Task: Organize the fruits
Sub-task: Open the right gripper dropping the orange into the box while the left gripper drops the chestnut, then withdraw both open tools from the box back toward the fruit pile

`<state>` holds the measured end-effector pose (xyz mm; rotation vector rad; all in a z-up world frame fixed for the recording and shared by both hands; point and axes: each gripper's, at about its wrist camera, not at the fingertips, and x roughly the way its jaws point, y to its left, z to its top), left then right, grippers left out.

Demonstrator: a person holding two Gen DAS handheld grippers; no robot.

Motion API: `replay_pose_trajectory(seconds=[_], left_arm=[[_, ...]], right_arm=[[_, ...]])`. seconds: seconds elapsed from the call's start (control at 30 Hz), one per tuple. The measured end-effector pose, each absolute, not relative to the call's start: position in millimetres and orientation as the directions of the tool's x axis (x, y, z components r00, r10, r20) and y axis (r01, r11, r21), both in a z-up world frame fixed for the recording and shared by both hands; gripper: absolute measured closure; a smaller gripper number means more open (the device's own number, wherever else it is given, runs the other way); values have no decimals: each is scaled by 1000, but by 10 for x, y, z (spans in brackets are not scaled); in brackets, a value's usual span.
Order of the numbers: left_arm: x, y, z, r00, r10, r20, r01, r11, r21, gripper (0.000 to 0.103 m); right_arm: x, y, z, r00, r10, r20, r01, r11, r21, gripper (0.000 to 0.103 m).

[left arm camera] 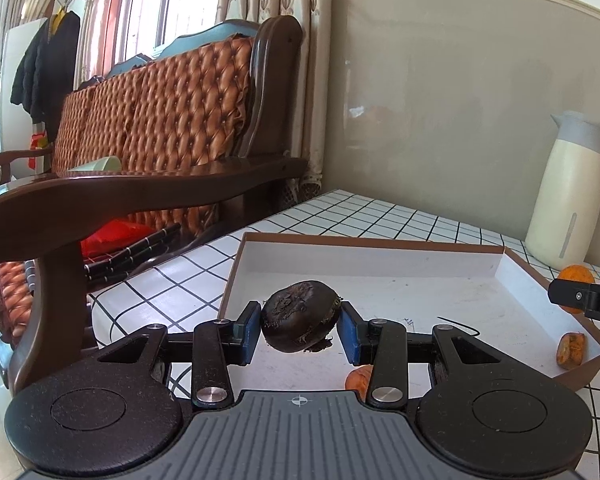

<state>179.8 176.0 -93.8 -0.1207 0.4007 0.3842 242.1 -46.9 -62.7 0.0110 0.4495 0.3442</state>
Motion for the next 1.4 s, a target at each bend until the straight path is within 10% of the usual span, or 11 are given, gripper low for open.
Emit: replay_pose_trajectory(seconds=[0.3,0.37,0.47,1.4], left_arm=[[1917,1754,-941,844,335,-419,-384,923,-34,61],[1915,1721,-926,844,353,-405,-396,918,-24,59],[1854,1648,-837,843,413,-344,-439,899,4,0],[1453,1505,-527,847,435,-304,-450,893,23,0]], right_arm=[[2514,-414,-660,841,318,-437,-323,944,65,67],[2471,-395,-617,859,314,-405,-323,945,47,5],[2343,-384,-495,904,301,-303,-314,949,4,6],[1885,-671,-191,905,314,-286,-307,949,72,6]])
